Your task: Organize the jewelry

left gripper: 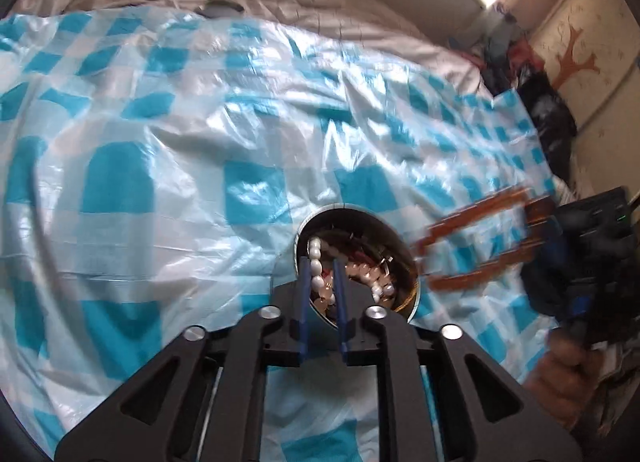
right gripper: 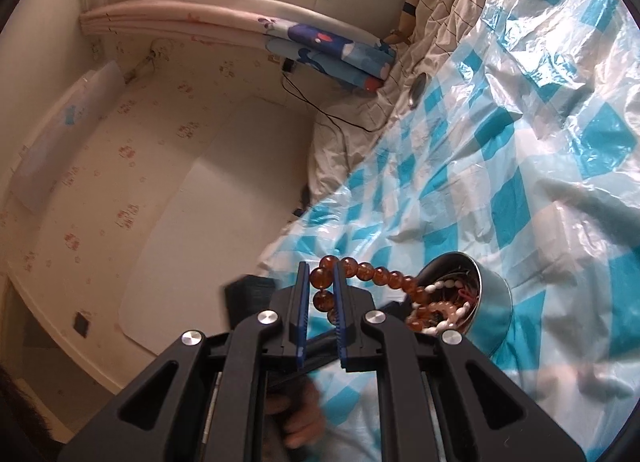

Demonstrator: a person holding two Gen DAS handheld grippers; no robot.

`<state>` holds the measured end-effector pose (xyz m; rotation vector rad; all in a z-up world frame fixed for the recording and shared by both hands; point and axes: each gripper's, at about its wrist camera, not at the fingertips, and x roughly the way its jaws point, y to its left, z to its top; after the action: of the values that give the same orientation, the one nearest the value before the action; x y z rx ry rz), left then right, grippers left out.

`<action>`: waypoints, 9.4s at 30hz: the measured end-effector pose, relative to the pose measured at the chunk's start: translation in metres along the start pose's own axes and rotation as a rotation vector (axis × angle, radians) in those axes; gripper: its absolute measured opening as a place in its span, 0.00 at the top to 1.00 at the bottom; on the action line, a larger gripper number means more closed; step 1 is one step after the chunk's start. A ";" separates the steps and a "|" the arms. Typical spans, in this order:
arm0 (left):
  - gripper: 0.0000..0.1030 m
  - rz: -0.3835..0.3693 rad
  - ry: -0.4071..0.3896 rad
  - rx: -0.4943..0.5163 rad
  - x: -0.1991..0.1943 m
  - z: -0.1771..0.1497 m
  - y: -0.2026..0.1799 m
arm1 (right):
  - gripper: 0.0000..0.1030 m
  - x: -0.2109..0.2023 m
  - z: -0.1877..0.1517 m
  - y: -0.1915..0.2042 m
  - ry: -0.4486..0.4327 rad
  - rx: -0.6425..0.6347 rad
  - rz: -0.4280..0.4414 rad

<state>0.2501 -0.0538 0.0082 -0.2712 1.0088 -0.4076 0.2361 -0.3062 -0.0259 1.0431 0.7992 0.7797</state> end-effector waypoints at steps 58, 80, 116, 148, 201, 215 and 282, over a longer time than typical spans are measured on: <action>0.08 0.426 -0.242 0.158 -0.116 -0.102 -0.036 | 0.10 -0.027 -0.130 0.063 0.135 -0.486 -0.863; 0.07 0.420 -0.277 0.193 -0.100 -0.104 -0.045 | 0.07 -0.015 -0.125 0.063 0.074 -0.488 -0.865; 0.07 0.423 -0.203 0.160 -0.061 -0.098 -0.031 | 0.07 0.002 -0.118 0.036 0.088 -0.452 -0.925; 0.07 0.456 -0.156 0.134 -0.027 -0.082 -0.023 | 0.07 0.018 -0.099 0.014 0.095 -0.440 -0.973; 0.07 0.462 -0.141 0.139 -0.023 -0.083 -0.021 | 0.07 0.022 -0.102 0.006 0.117 -0.419 -0.992; 0.07 0.453 -0.124 0.128 -0.018 -0.083 -0.019 | 0.07 0.018 -0.099 0.009 0.116 -0.420 -0.978; 0.07 0.463 -0.089 0.126 -0.012 -0.085 -0.019 | 0.07 0.020 -0.098 0.000 0.137 -0.402 -0.998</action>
<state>0.1675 -0.0677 -0.0185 0.0604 0.9210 -0.0362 0.1617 -0.2470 -0.0583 0.1507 1.0812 0.1245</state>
